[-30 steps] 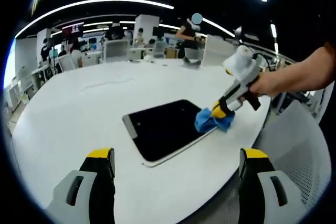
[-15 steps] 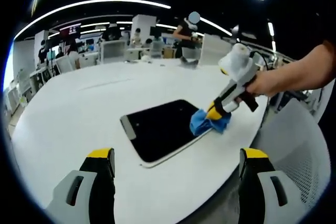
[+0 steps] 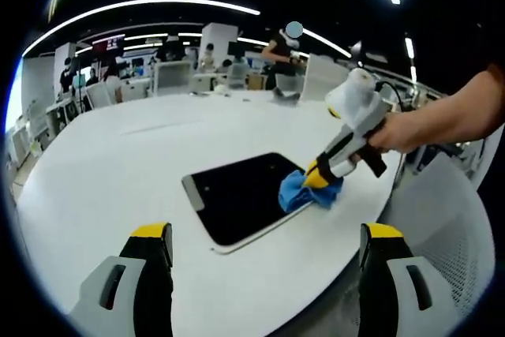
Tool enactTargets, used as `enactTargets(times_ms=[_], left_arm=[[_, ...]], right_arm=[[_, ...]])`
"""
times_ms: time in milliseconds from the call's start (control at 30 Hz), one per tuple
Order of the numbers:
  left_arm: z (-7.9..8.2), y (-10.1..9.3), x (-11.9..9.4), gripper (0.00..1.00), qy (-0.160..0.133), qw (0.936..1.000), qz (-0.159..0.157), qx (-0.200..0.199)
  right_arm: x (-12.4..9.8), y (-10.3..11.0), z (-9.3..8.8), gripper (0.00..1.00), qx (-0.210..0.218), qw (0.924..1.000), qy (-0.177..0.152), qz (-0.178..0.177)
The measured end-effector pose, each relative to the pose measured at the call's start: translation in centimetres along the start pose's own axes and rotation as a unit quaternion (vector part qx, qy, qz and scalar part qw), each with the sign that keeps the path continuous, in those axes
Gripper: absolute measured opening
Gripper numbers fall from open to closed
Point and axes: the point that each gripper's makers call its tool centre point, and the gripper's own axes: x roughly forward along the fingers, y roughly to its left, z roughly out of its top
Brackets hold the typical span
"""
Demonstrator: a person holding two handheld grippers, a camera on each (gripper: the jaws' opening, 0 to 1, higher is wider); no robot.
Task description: Wipe the mirror surface with the cleaning cloth until all visible marks leave the cleaned area.
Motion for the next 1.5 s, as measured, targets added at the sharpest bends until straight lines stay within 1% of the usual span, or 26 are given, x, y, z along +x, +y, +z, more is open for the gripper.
enactTargets(times_ms=[467, 900, 1200, 1500], left_arm=[[0.0, 0.0, 0.0, 0.99, 0.0, 1.0, 0.0, 0.002], [0.0, 0.1, 0.0, 0.99, 0.0, 1.0, 0.0, 0.002], [0.2, 0.1, -0.1, 0.99, -0.006, 1.0, 0.002, -0.003], [0.2, 0.2, -0.2, 0.99, -0.006, 1.0, 0.003, -0.001]], right_arm=[[0.9, 1.4, 1.3, 0.02, -0.013, 0.9998, -0.001, 0.014], [1.9, 3.5, 2.8, 0.02, -0.026, 0.9992, -0.004, 0.029], [2.5, 4.6, 3.8, 0.02, -0.039, 0.9985, -0.002, 0.039], [3.0, 5.6, 4.6, 0.02, -0.052, 0.9975, 0.001, 0.048]])
